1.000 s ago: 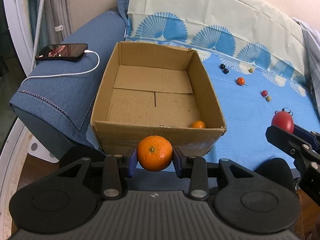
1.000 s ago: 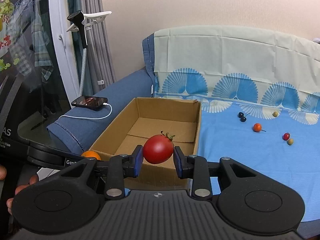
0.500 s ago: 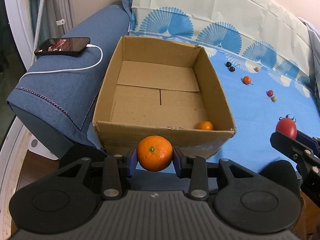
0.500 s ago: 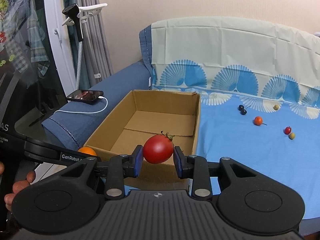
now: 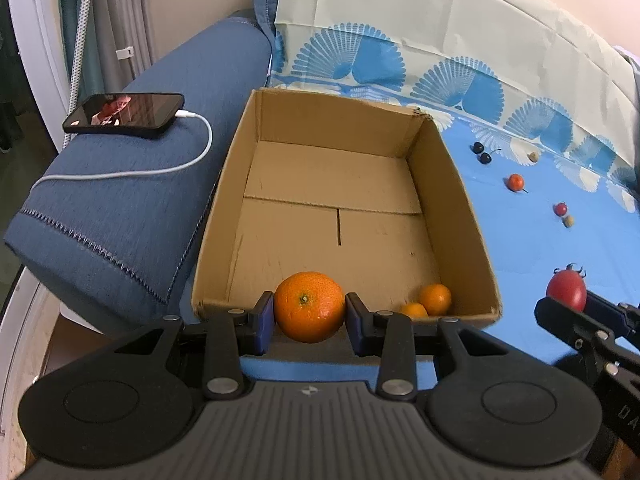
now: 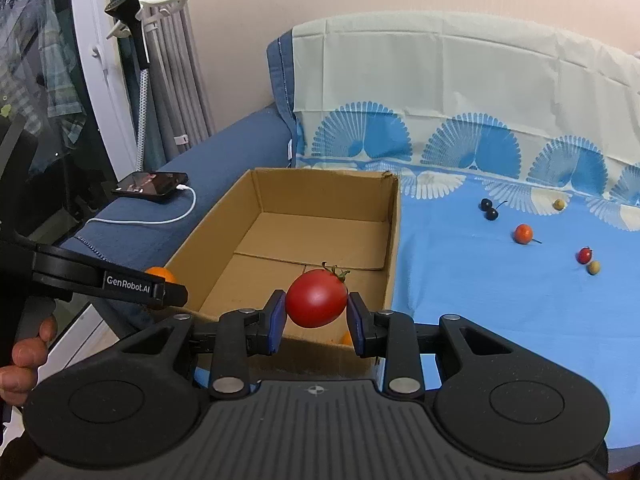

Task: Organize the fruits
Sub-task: 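Lower the held orange and red tomato into the cardboard box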

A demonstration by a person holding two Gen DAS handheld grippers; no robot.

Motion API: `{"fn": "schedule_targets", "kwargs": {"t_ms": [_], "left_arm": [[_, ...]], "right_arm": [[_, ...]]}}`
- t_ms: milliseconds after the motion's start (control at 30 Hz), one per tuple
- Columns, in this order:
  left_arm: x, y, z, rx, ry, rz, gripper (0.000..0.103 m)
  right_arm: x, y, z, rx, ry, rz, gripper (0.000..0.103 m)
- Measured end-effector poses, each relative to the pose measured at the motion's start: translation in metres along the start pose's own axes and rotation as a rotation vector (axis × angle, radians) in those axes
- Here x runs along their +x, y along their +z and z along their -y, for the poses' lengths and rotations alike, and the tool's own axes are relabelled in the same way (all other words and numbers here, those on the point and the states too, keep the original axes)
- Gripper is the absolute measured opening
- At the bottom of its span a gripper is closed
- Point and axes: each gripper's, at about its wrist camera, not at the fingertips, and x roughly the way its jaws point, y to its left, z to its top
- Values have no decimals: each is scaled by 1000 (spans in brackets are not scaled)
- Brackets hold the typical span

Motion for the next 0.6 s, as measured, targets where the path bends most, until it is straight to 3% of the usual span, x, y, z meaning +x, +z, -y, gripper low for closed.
{"fn": "schedule_targets", "kwargs": {"t_ms": [600], "left_arm": [[99,43,-3,18,73,-81,41]], "right_arm": [[115,18,4,-22,26,-109,34]]}}
